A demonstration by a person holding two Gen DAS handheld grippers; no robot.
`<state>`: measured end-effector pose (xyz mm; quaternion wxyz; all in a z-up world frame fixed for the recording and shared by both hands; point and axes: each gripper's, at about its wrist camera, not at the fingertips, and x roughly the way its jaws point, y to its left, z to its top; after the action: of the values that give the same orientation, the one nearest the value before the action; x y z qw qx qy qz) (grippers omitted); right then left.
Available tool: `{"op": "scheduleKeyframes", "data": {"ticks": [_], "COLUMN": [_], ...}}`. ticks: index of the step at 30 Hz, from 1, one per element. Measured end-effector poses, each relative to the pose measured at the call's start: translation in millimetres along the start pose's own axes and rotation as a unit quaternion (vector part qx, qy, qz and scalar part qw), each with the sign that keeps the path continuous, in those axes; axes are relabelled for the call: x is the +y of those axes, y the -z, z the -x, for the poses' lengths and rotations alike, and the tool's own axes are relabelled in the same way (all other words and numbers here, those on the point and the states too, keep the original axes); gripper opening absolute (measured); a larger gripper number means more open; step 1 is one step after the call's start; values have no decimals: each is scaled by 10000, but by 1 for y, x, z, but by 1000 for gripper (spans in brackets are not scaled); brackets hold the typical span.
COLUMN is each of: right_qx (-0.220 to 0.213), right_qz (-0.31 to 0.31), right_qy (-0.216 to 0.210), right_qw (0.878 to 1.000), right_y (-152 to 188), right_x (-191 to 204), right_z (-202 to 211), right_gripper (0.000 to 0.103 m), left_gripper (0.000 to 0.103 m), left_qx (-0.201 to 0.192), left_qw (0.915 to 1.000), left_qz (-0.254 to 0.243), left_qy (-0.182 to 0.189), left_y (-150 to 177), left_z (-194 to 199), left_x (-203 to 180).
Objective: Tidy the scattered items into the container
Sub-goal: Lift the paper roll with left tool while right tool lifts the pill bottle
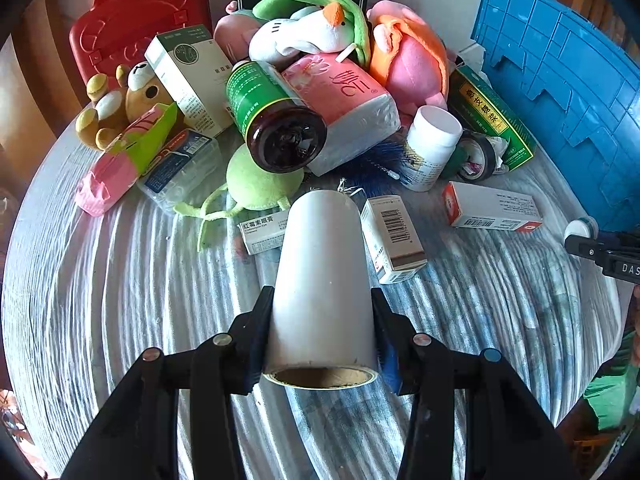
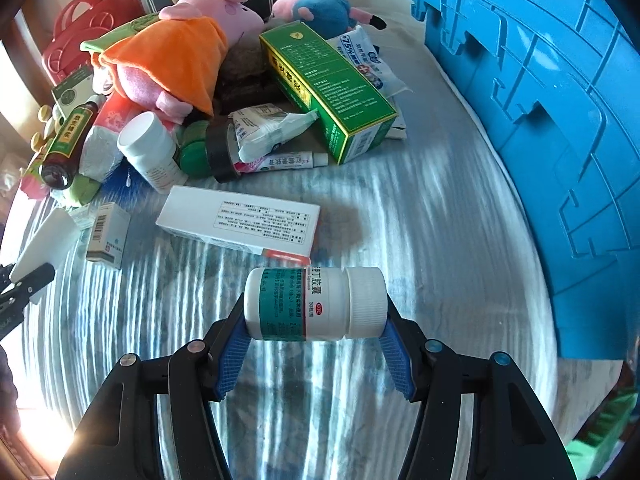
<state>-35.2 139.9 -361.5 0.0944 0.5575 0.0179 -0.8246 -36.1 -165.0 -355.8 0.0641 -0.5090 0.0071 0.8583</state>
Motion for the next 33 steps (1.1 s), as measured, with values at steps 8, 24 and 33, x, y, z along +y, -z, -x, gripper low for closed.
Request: {"op": "scheduleKeyframes", "data": {"ticks": [8,24,33], "right_qx": [-68,-703,-1171], "right_qz": [96,117,145], "right_qy": [-83,-402,-551], "right_qw": [9999,9966,9915], "right_y": [-3,-30,-47], "right_x": [16,43,58], "right_z": [21,98,163], "right_gripper": [59,59,59], "left_gripper": [45,45,45], "left_qx": [-109,-679,-1067], "left_qw": [9999,9976,9942], "left_qz": [28,42,1], "left_qy": [-8,-100,-140], "left_y": [-8,-41,-63], "left_z": [19,103,164], "left_x": [-1,8,14]}}
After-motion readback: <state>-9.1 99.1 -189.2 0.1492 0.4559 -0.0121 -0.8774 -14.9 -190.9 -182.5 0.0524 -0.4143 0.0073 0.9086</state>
